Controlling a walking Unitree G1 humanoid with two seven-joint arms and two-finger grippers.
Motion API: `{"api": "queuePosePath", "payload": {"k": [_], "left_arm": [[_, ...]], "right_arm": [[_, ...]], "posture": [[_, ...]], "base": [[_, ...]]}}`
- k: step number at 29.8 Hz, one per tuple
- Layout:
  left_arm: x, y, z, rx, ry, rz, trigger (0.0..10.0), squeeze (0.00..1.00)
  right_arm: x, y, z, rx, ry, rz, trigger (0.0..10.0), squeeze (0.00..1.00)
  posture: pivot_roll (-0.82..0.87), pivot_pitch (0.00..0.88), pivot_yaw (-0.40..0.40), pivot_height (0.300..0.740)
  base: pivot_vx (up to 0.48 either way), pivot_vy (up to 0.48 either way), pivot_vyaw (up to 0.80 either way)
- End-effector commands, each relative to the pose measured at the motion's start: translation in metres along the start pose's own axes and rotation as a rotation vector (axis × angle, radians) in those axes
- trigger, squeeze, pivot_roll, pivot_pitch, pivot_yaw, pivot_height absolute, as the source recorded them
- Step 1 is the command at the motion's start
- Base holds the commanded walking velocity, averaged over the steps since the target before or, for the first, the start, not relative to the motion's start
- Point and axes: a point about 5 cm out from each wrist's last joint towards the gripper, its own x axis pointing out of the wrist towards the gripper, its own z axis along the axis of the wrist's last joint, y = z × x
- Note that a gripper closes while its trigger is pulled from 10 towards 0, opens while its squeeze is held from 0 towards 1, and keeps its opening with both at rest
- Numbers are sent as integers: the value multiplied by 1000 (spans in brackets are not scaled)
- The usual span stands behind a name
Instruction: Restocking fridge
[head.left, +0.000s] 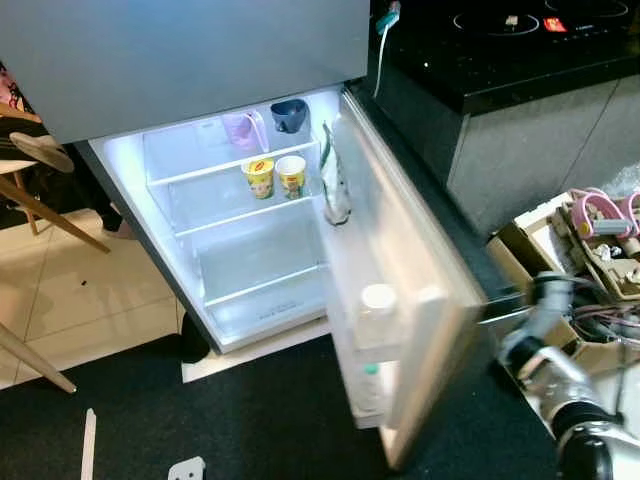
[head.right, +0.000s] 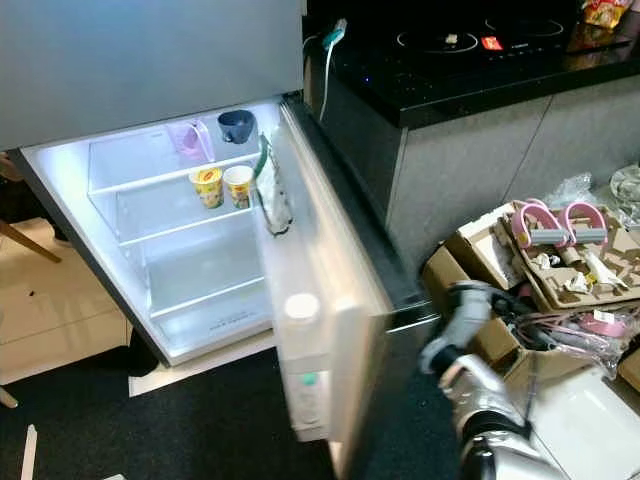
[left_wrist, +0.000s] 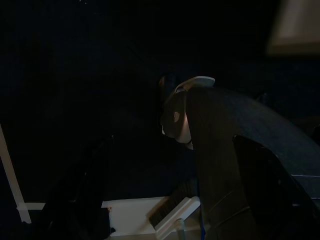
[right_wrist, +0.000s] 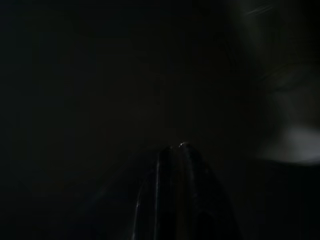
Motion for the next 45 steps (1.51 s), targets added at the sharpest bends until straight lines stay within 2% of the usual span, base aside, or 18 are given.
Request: {"api": "queuePosePath", "payload": {"k": [1, 4, 7, 8, 12, 16, 20, 23, 29, 30, 31, 38, 39, 40, 41, 42, 43, 45], "left_arm": [[-2, 7, -4, 13, 21, 13, 10000, 0], [-2, 7, -4, 14, 21, 12, 10000, 0], [-2, 7, -4, 13, 22, 12, 10000, 0], [-2, 7, -4, 13, 22, 12, 10000, 0], [-2, 7, -4, 14, 24, 12, 10000, 0], [-2, 7, -4, 14, 24, 11, 10000, 0], [-2, 6, -3, 13, 23, 5, 10000, 0], [-2, 6, -3, 43, 28, -3, 10000, 0], [1, -1, 12, 543, 22, 13, 10000, 0], [1, -1, 12, 543, 22, 13, 10000, 0], [3, -4, 27, 615, -34, 28, 10000, 0], [6, -26, 74, 781, -201, -4, 10000, 0], [5, -37, 94, 869, -277, -14, 10000, 0], [5, -37, 94, 869, -277, -14, 10000, 0], [4, -46, 113, 923, -348, -16, 10000, 0], [4, -46, 113, 923, -348, -16, 10000, 0], [1, -55, 130, 952, -422, -28, 10000, 0], [-3, -64, 145, 967, -488, -54, 10000, 0]], "right_arm": [[13, 13, 1, -18, 26, 127, 10000, 0], [20, 18, -1, -35, 39, 136, 10000, 0], [14, 4, -3, -86, 61, -58, 10000, 0], [14, 4, -3, -86, 61, -58, 10000, 0], [-11, -20, -13, -117, 94, -352, 10000, 0], [-23, -28, -22, -118, 122, -445, 10000, 0], [-59, -43, -60, -75, 242, -693, 10000, 0], [-80, -47, -85, -93, 363, -811, 10000, 0], [-111, -45, -121, -44, 482, -921, 10000, 0], [-111, -45, -121, -44, 482, -921, 10000, 0], [-115, -44, -127, -37, 497, -938, 10000, 0], [-118, -44, -129, -22, 492, -961, 10000, 0], [-118, -44, -129, -23, 492, -967, 10000, 0], [-118, -44, -129, -23, 492, -967, 10000, 0], [-117, -44, -129, -22, 490, -970, 10000, 0], [-117, -44, -129, -22, 490, -970, 10000, 0], [-116, -44, -129, -21, 489, -970, 10000, 0], [-114, -43, -130, -21, 489, -968, 10000, 0]], "posture": [[-23, 0, 45, 740], [-23, 0, 45, 740], [-24, 0, 43, 740], [-24, 0, 43, 740], [-24, 0, 43, 740], [-23, 0, 44, 740], [-24, 0, 46, 740], [-23, 0, 47, 740], [-23, 0, 47, 740], [-23, 0, 47, 740], [-22, 0, 49, 740], [-22, 0, 49, 740], [-22, 0, 49, 740], [-22, 0, 49, 740], [-21, 0, 45, 740], [-21, 0, 45, 740], [-19, 0, 45, 740], [-19, 0, 45, 740]], "base": [[0, 0, 0], [0, 0, 0], [0, 0, 0], [0, 0, 0], [0, 0, 0], [0, 0, 0], [0, 0, 0], [0, 0, 0], [0, 0, 0], [0, 0, 0], [0, 0, 0], [0, 0, 0], [0, 0, 0], [0, 0, 0], [0, 0, 0], [0, 0, 0], [0, 0, 0], [0, 0, 0]]}}
